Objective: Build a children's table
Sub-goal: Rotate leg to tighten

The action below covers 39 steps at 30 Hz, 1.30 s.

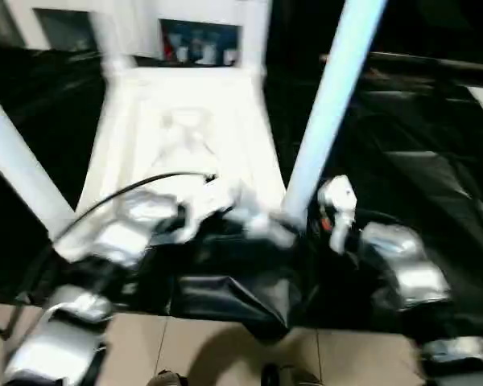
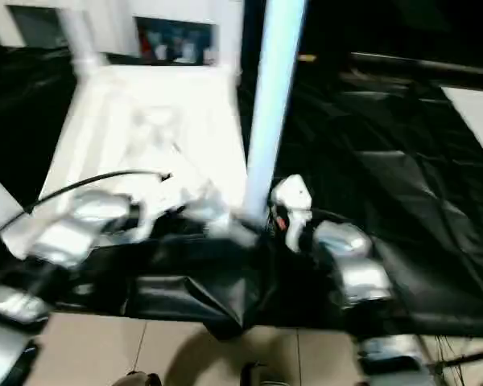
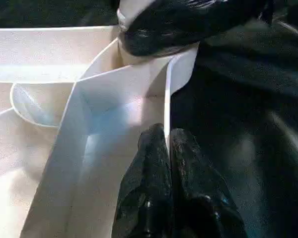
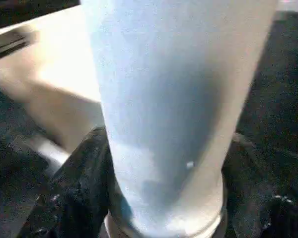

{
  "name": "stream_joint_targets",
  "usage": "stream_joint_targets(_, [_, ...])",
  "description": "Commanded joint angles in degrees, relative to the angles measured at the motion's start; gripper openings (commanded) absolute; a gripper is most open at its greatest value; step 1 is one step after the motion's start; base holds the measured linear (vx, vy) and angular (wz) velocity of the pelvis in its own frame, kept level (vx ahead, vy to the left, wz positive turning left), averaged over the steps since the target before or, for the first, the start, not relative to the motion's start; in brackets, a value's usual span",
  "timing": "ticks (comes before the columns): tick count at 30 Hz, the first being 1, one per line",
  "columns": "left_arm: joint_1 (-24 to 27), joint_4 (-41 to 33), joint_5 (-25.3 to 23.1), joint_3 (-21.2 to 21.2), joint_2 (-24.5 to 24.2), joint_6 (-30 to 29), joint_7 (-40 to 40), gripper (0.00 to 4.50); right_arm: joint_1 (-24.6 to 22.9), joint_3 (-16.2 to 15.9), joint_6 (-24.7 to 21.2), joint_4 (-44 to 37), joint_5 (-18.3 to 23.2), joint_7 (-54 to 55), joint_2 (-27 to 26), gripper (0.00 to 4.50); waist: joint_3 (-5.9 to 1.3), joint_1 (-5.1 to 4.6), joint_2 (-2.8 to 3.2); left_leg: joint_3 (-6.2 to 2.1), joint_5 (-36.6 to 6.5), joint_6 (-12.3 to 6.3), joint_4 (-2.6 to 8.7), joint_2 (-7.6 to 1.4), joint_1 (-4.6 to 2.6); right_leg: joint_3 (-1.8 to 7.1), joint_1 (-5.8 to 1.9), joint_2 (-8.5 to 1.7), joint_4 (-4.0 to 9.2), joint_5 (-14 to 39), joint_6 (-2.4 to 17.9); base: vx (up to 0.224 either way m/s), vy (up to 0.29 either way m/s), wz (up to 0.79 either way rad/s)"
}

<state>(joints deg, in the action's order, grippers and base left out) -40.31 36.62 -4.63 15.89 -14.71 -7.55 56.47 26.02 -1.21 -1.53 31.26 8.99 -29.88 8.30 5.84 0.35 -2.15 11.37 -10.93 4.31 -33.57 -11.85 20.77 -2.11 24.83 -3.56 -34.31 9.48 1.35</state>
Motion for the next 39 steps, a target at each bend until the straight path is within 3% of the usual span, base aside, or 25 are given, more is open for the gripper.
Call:
stream_joint_targets(1, [0.4,3.84,0.14,0.61,4.35,-1.95,-5.83,0.0,-0.01,1.09,-2.74,3.84,-2.08,10.12,-2.27,2.65,-3.11,-0.02,-0.32,-0.63,-13.05,-0.97,4.04,-0.72,-0.52,2.26,-2.64,-3.37,5.39,25.05,8.06,0.0,0.0,0.0])
stream_joint_targets(7, [-3.5,10.38,-2.11,0.07,8.95,-2.85,-15.95,0.0,3.11,0.62,-0.34,6.81,-6.37,21.73,-6.97,2.65,-3.35,-0.07,-0.14,-0.58,-13.64,-1.87,4.02,-0.46,-0.46,2.12,-2.48,-3.23,5.71,24.37,6.73,0.0,0.0,0.0])
stream_joint_targets(10, [-4.25,11.34,-2.92,0.35,9.06,-1.92,-16.45,0.0,4.45,-0.28,1.11,7.88,-6.86,21.25,-7.83,2.65,-3.57,-0.07,-0.21,-0.56,-12.08,-2.68,3.97,-0.41,0.07,2.09,-2.93,-3.2,5.2,20.14,7.58,0.0,0.0,0.0])
stream_joint_targets(12, [-4.42,11.29,-3.84,0.79,8.48,-0.91,-15.98,0.0,4.45,-1.2,2.19,7.53,-7.07,18.95,-7.69,2.65,-3.64,-0.03,-0.22,-0.47,-12.07,-3.49,3.89,-0.52,-0.07,2.11,-2.87,-3.25,5.13,18.94,8.28,0.0,0.0,0.0])
stream_joint_targets(13, [-4.15,10.48,-4.42,1.27,7.57,0.0,-14.65,0.0,4.01,-1.96,3.24,6.63,-7.11,16.05,-7.02,2.65,-3.6,-0.03,-0.24,-0.41,-12.27,-3.77,3.89,-0.55,-0.07,2.11,-2.85,-3.23,5.16,19.13,8.48,0.0,0.0,0.0])
stream_joint_targets(15, [-3.79,9.62,-4.72,1.69,6.53,1.0,-13.18,0.0,3.51,-3.04,4.95,5.7,-7.18,12.64,-5.5,3.21,-3.74,0.06,-0.5,-0.39,-12.6,-4.22,3.82,-0.62,-0.08,2.08,-2.87,-3.31,5.3,20.29,8.47,0.0,0.0,0.0])
stream_joint_targets(20, [-2.81,7.69,-3.89,2.13,3.98,2.98,-8.88,0.0,3.8,-3.69,7.02,4.53,-6.17,4.78,-0.86,3.54,-3.66,-0.14,-0.54,-0.69,-11.44,-4.3,3.93,-0.57,0.81,1.88,-3.34,-3.51,5.18,22.15,7.83,0.0,0.0,0.0])
stream_joint_targets(22, [-1.89,6.1,-3.33,2.46,2.7,4.2,-5.88,0.0,4.32,-3.83,7.05,4.39,-6.07,1.58,1.57,3.67,-3.71,-0.16,-0.58,-0.74,-11.37,-4.48,3.84,-0.57,0.78,1.81,-3.31,-3.51,5.4,23.52,7.48,0.0,0.0,0.0])
stream_joint_targets(25, [-0.83,4.15,-2.43,2.44,1.4,4.12,-2.34,0.0,4.51,-3.25,5.56,3.39,-3.17,-5.69,3.94,3.98,-3.91,-0.15,-0.36,-0.65,-10.46,-5.1,3.71,-0.82,0.62,2.04,-3.35,-3.55,5.06,20.21,9.13,0.0,0.0,0.0])
stream_joint_targets(28, [0.86,1.26,-0.09,2.74,-0.54,4.73,3.36,0.0,3.63,-3.82,4.27,0.8,-0.17,-16.26,7.57,3.98,-4.17,0.08,-0.34,-0.4,-8.11,-6.85,3.49,-1.08,0.51,2.12,-3.62,-3.37,4.17,12.27,12.61,0.0,0.0,0.0])
stream_joint_targets(31, [3.48,-2.88,3.35,3.93,-3.73,5.42,12.76,0.0,2.08,-5.38,3.13,-2.43,2.12,-26.07,11.63,3.98,-4.37,0.31,-0.08,-0.45,-7.16,-7.82,3.4,-1.2,0.33,2.16,-3.93,-3.43,3.55,8.4,14.26,0.0,0.0,0.0])
stream_joint_targets(34, [5.1,-5.29,4.62,4.73,-6.57,6.87,17.76,0.0,1.13,-7.53,2.88,-3.67,2.52,-33.34,14.99,3.98,-4.49,0.31,0.17,-0.15,-5.73,-9.09,3.24,-1.39,-0.09,2.24,-3.66,-3.21,2.92,2.54,16.59,0.0,0.0,0.0])
stream_joint_targets(37, [5.44,-5.58,4.73,4.15,-7.41,6.96,18.63,0.0,1.12,-9.0,3.04,-3.21,2.06,-37.4,16.67,3.98,-4.37,0.55,0.05,-0.11,-5.5,-8.86,3.27,-1.48,-0.16,2.13,-3.7,-3.27,2.85,2.74,16.9,0.0,0.0,0.0])
stream_joint_targets(39, [5.45,-5.47,4.57,3.72,-7.69,6.92,18.82,0.0,1.42,-9.54,3.61,-2.56,1.36,-38.45,17.06,3.98,-4.18,0.91,-0.06,-0.05,-6.9,-7.86,3.31,-1.49,-0.15,2.16,-3.67,-3.4,3.14,6.06,16.09,0.0,0.0,0.0])
